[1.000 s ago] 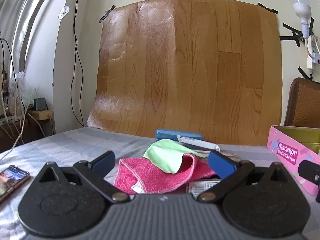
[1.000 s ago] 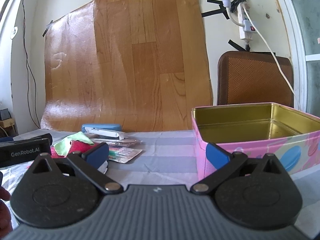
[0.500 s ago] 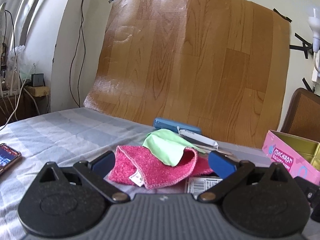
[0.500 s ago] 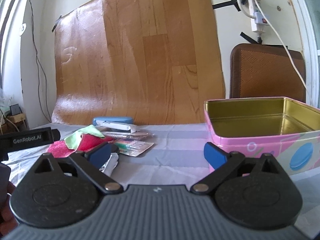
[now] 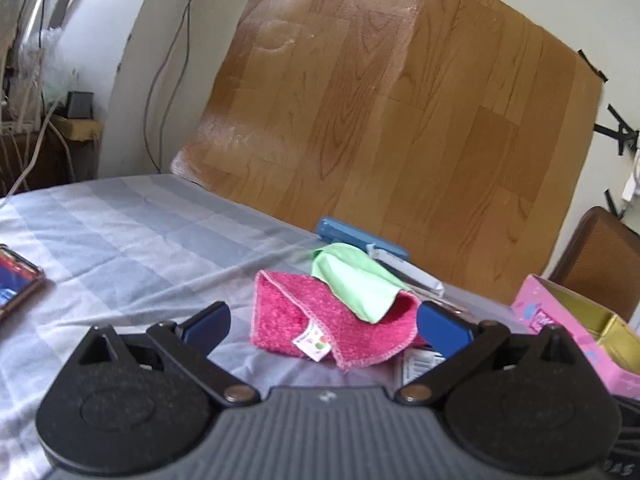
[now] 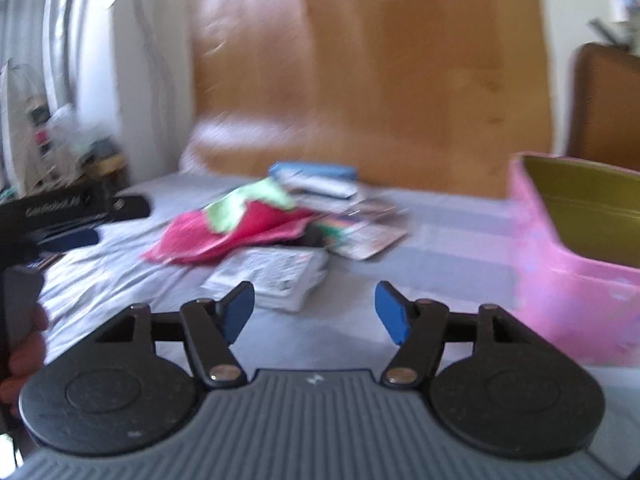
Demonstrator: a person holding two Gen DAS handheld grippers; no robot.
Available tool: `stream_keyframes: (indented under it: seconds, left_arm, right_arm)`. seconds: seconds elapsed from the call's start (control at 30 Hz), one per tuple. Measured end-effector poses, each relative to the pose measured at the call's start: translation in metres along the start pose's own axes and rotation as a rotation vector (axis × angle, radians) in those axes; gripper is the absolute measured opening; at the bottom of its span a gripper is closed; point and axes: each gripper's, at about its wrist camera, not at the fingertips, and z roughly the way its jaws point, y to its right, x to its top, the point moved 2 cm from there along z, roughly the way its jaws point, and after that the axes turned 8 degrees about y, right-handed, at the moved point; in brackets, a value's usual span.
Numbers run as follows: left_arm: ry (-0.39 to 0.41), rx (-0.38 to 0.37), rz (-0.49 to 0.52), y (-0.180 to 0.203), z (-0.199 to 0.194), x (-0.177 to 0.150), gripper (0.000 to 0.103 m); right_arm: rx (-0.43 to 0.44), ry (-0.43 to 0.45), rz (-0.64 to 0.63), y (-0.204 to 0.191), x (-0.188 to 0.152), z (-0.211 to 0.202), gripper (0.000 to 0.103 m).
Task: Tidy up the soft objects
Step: 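Lower the left tool toward the clear barcode package beside the pink towel, then grasp the clear barcode package with the left tool and lift it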
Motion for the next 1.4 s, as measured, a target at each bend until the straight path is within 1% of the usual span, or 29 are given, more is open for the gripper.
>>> stream_keyframes:
  seconds: [0.07, 0.13, 0.2, 0.23, 0.27, 0.3, 0.33, 0.37, 0.5, 0.6, 0.7, 0.77, 0.83, 0.93, 0.97, 1.0, 1.03, 1.1, 1.17, 1.27, 1.33, 1.37, 1.4]
  left_arm:
    - [-0.003, -0.016, -0.01, 0.0, 0.001, -0.001, 0.102]
    - [-0.004, -0.02, -0.018, -0.002, 0.001, -0.001, 0.102]
    - [0.001, -0.033, -0.029, -0.003, 0.0, -0.001, 0.102]
    - [0.004, -0.04, -0.031, -0.003, -0.001, -0.001, 0.102]
    - [0.006, -0.046, -0.031, -0.003, -0.001, -0.001, 0.102]
    - [0.005, -0.05, -0.028, -0.002, -0.001, -0.001, 0.102]
    - [0.003, -0.054, -0.024, -0.001, -0.001, -0.001, 0.102]
    - [0.0, -0.061, -0.02, 0.0, -0.001, -0.001, 0.102]
    - [-0.02, -0.112, -0.006, 0.003, 0.0, -0.002, 0.102]
    - [-0.062, -0.173, 0.015, 0.009, 0.003, -0.004, 0.102]
    - [-0.125, -0.248, 0.022, 0.017, 0.004, -0.007, 0.098]
    - [-0.177, -0.305, 0.001, 0.024, 0.004, -0.011, 0.096]
    - [-0.228, -0.379, -0.014, 0.037, 0.002, -0.016, 0.095]
    - [-0.269, -0.459, 0.044, 0.067, -0.004, -0.023, 0.095]
    - [-0.286, -0.485, 0.07, 0.08, -0.005, -0.025, 0.095]
    - [-0.298, -0.503, 0.089, 0.088, -0.006, -0.027, 0.095]
    - [-0.305, -0.514, 0.108, 0.097, -0.006, -0.029, 0.096]
    - [-0.323, -0.523, 0.151, 0.111, -0.003, -0.035, 0.098]
    - [-0.363, -0.521, 0.184, 0.122, 0.003, -0.042, 0.099]
    - [-0.431, -0.518, 0.22, 0.132, 0.01, -0.055, 0.099]
    - [-0.488, -0.52, 0.237, 0.134, 0.016, -0.067, 0.092]
    - [-0.472, -0.522, 0.25, 0.136, 0.014, -0.07, 0.091]
    - [-0.472, -0.529, 0.271, 0.139, 0.012, -0.074, 0.09]
  right_arm:
    - [0.035, -0.068, 0.009, -0.002, 0.003, 0.017, 0.082]
    - [0.047, -0.113, 0.084, 0.004, 0.007, 0.035, 0.082]
    - [0.09, -0.153, 0.197, 0.012, 0.008, 0.048, 0.082]
    - [0.109, -0.16, 0.243, 0.015, 0.009, 0.054, 0.081]
    - [0.115, -0.157, 0.265, 0.015, 0.01, 0.057, 0.064]
    - [0.125, -0.177, 0.279, 0.014, 0.011, 0.059, 0.043]
    - [0.116, -0.182, 0.294, 0.013, 0.011, 0.058, 0.043]
    - [0.116, -0.183, 0.314, 0.012, 0.01, 0.054, 0.039]
    - [0.148, -0.178, 0.36, 0.016, 0.003, 0.024, 0.023]
    - [0.155, -0.171, 0.372, 0.023, -0.006, -0.003, 0.019]
    - [0.144, -0.158, 0.382, 0.031, -0.018, -0.034, 0.018]
    - [0.127, -0.142, 0.395, 0.038, -0.026, -0.05, 0.018]
    - [0.111, -0.129, 0.42, 0.044, -0.033, -0.064, 0.018]
    - [0.076, -0.108, 0.44, 0.053, -0.039, -0.08, 0.019]
    - [0.054, -0.099, 0.429, 0.055, -0.04, -0.084, 0.024]
    - [0.015, -0.093, 0.409, 0.057, -0.041, -0.088, 0.035]
    - [-0.031, -0.086, 0.379, 0.058, -0.041, -0.091, 0.044]
    - [-0.055, -0.063, 0.326, 0.057, -0.042, -0.098, 0.067]
    - [-0.07, -0.052, 0.261, 0.052, -0.043, -0.102, 0.076]
    - [-0.049, -0.061, 0.138, 0.036, -0.044, -0.098, 0.077]
    - [-0.051, -0.085, 0.049, 0.026, -0.049, -0.09, 0.077]
    - [-0.062, -0.101, 0.012, 0.022, -0.051, -0.085, 0.076]
    - [-0.081, -0.096, -0.035, 0.018, -0.053, -0.082, 0.072]
